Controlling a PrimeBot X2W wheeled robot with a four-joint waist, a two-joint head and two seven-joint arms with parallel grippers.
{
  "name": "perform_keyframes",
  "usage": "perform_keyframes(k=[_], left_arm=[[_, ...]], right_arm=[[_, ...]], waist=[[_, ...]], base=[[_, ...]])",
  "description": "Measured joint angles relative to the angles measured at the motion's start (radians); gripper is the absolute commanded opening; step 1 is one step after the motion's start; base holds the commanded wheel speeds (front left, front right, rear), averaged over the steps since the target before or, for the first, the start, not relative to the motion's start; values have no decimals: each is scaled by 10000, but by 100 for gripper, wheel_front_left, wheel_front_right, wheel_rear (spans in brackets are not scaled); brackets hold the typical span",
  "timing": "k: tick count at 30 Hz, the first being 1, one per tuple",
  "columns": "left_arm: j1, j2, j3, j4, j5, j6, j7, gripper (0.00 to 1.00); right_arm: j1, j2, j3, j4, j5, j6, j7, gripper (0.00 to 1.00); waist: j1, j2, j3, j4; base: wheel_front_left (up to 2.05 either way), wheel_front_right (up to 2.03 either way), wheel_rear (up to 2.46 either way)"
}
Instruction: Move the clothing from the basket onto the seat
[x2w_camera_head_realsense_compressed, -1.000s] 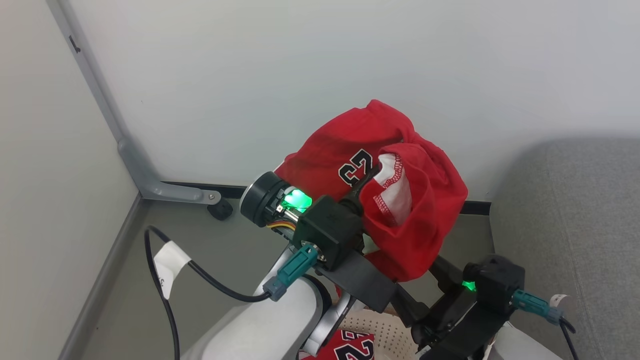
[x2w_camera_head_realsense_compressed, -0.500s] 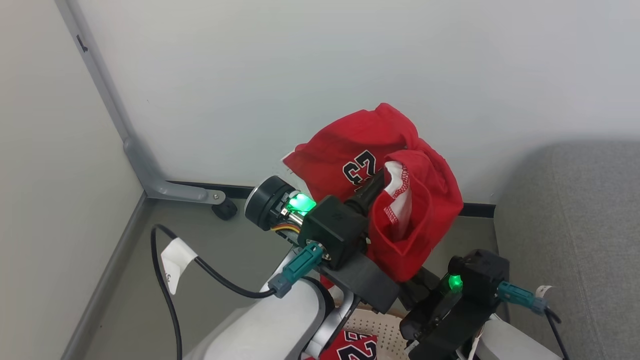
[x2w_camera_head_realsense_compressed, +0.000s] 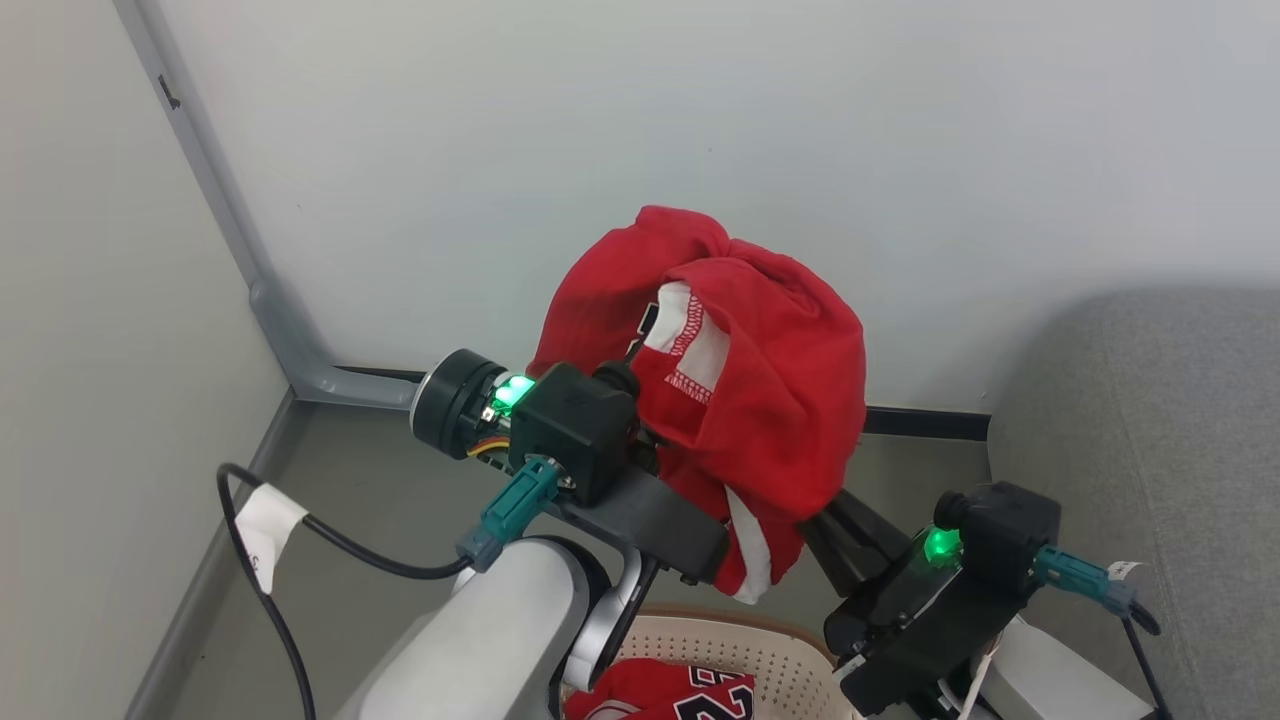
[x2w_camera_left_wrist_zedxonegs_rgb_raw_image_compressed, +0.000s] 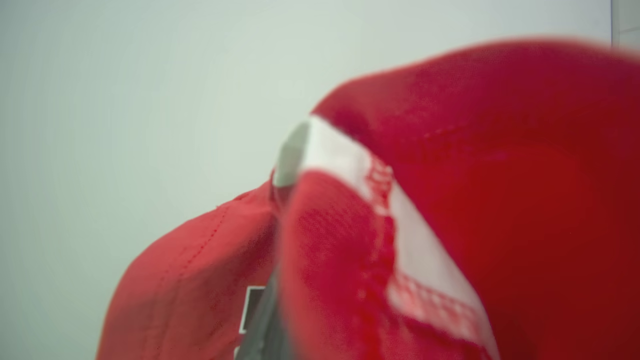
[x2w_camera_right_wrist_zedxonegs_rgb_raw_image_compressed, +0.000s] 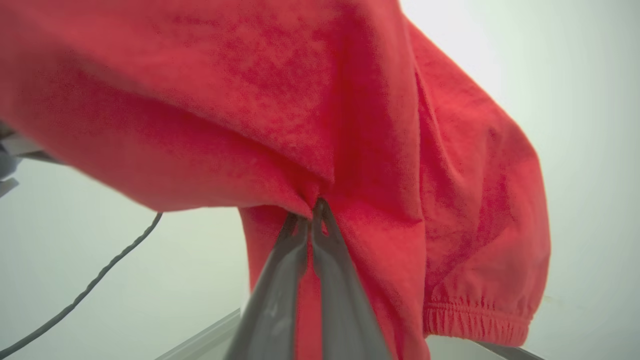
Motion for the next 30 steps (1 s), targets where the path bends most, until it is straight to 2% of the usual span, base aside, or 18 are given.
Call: perform_keyframes(k=[6, 7, 8, 9, 10, 11, 20, 30], left_arm=[[453, -4, 343, -48, 385, 0, 4, 0], [569, -10, 391, -84, 441, 0, 4, 6], [709, -15, 483, -104, 499, 0, 8, 31], [855, -6, 541, -117, 523, 2, 13, 47], [1023, 4, 577, -165, 523, 2, 17, 82], [1205, 4, 610, -244, 541, 2, 59, 98], [2411, 31, 472, -734, 886, 2, 186, 100], [3639, 82, -50, -1104, 1007, 2, 454, 100]], right_arm=[[51, -73, -458, -161, 0, 0, 0, 0], [56, -82, -529, -178, 0, 0, 0, 0], [48, -90, -571, -176, 0, 0, 0, 0], [49, -98, -623, -178, 0, 0, 0, 0], [49, -109, -715, -182, 0, 0, 0, 0], [48, -142, -823, -190, 0, 0, 0, 0], [-8, -483, -1937, -94, 0, -2, -2, 0], [-82, -1513, -3371, 527, 2, -46, 0, 0]], waist=[[0, 1, -37, -35], [0, 0, -42, -49], [0, 0, -46, -74], [0, 0, -52, -104], [0, 0, -61, -138], [0, 1, -67, -175], [-1, 0, -177, -525], [0, 0, -26, -926]], base=[[0, 0, 0], [0, 0, 0], [0, 0, 0], [0, 0, 0], [0, 0, 0], [0, 0, 0], [0, 0, 0], [0, 0, 0]])
